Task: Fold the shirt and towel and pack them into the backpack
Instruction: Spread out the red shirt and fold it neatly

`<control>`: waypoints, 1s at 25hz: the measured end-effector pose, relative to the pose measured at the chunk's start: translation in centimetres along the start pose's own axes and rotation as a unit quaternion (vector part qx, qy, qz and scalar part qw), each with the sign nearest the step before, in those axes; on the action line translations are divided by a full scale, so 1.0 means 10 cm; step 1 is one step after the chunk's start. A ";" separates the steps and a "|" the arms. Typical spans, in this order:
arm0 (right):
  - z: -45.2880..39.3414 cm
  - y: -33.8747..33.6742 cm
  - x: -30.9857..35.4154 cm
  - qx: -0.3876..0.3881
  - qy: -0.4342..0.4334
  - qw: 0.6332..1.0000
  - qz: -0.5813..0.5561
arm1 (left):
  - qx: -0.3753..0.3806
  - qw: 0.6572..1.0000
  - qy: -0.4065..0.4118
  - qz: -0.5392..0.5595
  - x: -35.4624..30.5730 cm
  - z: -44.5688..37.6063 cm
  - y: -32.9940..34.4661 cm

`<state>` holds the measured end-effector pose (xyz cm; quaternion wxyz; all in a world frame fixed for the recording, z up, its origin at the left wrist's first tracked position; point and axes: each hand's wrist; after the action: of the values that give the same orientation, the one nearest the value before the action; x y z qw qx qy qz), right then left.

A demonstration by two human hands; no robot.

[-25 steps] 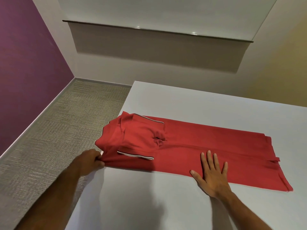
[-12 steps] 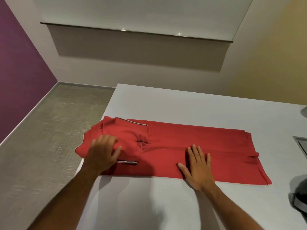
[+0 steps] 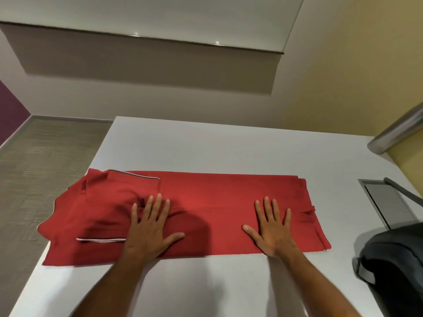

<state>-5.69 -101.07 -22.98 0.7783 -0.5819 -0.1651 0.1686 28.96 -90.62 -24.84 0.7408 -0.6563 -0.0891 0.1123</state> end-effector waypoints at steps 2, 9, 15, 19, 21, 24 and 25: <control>0.06 0.00 -0.31 -0.007 0.031 0.999 -0.009 | -0.012 1.000 0.003 0.001 -0.01 -0.01 0.01; 0.10 -0.09 -0.87 -0.060 0.067 0.989 -0.117 | -0.075 0.996 0.037 0.002 -0.27 -0.11 -0.10; -0.14 -0.38 -1.21 -0.129 0.315 0.900 -0.273 | -0.043 0.997 0.050 0.042 -1.02 -0.34 -0.13; -0.33 -0.35 -1.42 -0.035 0.329 0.889 -0.317 | -0.014 0.999 0.013 0.050 -1.29 -0.39 -0.04; -0.35 -0.40 -1.38 -0.018 0.319 0.894 -0.313 | -0.010 0.999 -0.001 0.052 -1.33 -0.38 0.02; -0.38 -0.47 -1.35 -0.016 0.304 0.902 -0.307 | -0.017 0.998 -0.014 0.058 -1.33 -0.38 0.07; -0.40 -0.47 -1.37 -0.018 0.302 0.900 -0.315 | -0.022 0.998 -0.015 0.058 -1.34 -0.39 0.08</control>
<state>-15.68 -111.96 -20.42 0.7928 -0.5362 -0.0995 -0.2722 17.21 -98.04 -25.91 0.7167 -0.6750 -0.0642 0.1630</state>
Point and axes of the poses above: each hand's wrist, its own z-axis away from the middle knuckle, its own y-axis out of the palm, x = y × z, and after that the axes turned 11 degrees about -y, right-handed
